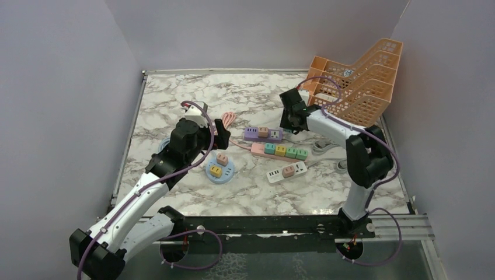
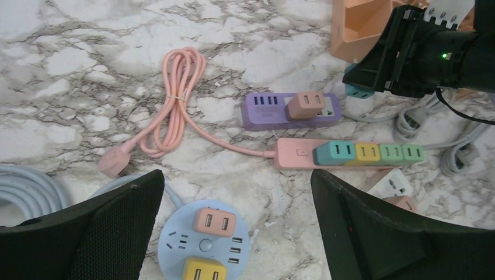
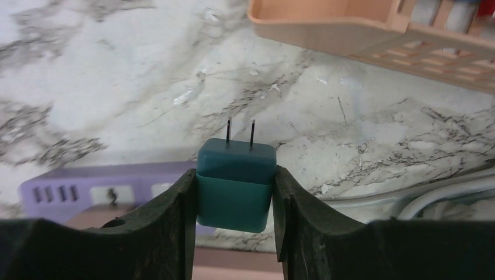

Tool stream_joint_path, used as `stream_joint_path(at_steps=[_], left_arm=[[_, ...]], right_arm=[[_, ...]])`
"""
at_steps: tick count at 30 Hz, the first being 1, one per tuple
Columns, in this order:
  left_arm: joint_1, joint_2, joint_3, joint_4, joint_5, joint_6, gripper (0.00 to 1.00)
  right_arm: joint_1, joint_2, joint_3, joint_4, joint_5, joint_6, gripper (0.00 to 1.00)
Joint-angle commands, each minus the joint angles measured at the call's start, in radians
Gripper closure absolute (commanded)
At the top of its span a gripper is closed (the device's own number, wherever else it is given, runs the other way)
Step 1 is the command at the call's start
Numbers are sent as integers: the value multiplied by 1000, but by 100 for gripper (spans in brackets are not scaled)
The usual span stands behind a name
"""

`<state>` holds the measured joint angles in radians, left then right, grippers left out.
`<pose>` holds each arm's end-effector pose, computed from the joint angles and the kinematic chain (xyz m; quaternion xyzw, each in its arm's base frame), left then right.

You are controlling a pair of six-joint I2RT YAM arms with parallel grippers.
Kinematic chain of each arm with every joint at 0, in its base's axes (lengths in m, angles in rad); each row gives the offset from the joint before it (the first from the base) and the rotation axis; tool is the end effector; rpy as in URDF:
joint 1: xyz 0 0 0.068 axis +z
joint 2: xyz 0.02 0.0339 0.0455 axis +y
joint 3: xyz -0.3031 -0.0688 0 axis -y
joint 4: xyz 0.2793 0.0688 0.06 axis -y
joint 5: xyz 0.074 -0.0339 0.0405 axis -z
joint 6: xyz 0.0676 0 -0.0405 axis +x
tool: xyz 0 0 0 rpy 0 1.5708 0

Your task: Insert the plug

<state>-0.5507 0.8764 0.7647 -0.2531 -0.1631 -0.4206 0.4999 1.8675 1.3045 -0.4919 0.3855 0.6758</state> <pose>0.2117 -0.1171 0.3247 0.0073 0.8222 -0.2045 0.5312 0.4021 0.1906 0.1862 0.1320 0.9410 -0.0153 0.3111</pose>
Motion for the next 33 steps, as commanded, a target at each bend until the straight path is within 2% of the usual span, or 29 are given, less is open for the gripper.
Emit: stream_joint_path(at_steps=[1,5,9,14,20,25,29,33], left_arm=[[6,-10,37,46,97,-97,1],[6,2,54,78,207,-199,1],[6,26,84,91,295,-314,1],[6,87,129,169,437,-429,1],[5,164,124,327,651,-555,3],[3,241,144,342,762,-611,8],[2,276,152,342,760,-646,15],[-4,294,149,350,757,-654,26]], right_arm=[[-4,-180,-29,72,-179,-214,77],[-3,-315,-80,129,-435,-394,77],[3,-474,-209,282,-749,-563,76],[17,-615,-353,412,-933,-704,76],[33,-692,-429,543,-1100,-794,76],[58,-682,-405,503,-1155,-884,76],[73,-679,-394,498,-1187,-931,76],[79,-667,-386,507,-1197,-931,76]])
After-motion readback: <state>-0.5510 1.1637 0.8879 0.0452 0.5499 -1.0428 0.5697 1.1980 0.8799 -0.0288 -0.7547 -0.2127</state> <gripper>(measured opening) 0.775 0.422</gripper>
